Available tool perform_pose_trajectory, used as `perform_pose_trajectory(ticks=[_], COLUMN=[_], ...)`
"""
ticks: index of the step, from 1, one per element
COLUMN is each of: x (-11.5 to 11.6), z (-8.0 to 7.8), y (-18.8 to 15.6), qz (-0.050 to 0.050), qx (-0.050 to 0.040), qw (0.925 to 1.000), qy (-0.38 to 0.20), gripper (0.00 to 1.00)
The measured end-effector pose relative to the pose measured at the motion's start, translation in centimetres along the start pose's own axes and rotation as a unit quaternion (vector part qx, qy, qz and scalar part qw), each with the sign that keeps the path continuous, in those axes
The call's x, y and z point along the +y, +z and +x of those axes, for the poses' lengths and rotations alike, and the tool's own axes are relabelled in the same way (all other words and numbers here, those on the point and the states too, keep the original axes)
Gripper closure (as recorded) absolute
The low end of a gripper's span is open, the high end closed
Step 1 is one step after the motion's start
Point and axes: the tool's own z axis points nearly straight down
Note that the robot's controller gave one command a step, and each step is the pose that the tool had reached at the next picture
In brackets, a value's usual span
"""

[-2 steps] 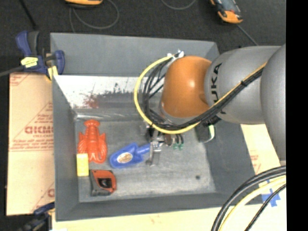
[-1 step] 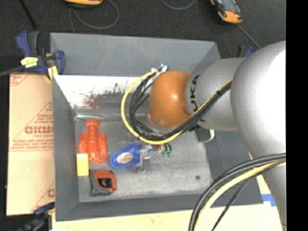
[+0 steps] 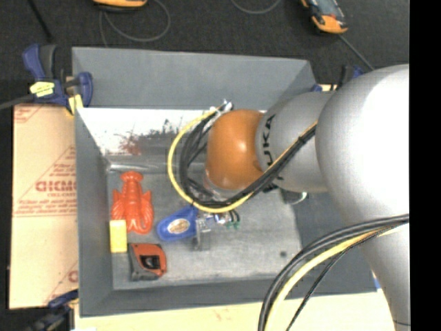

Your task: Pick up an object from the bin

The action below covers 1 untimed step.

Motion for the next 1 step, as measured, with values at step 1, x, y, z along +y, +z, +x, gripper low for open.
perform_pose_trajectory(ticks=[1], x=[-0.35], z=[0.78], y=[-2.09], qz=[0.000], qx=[0.0007], qw=[1.0000], qy=[0.006], gripper=[0.00])
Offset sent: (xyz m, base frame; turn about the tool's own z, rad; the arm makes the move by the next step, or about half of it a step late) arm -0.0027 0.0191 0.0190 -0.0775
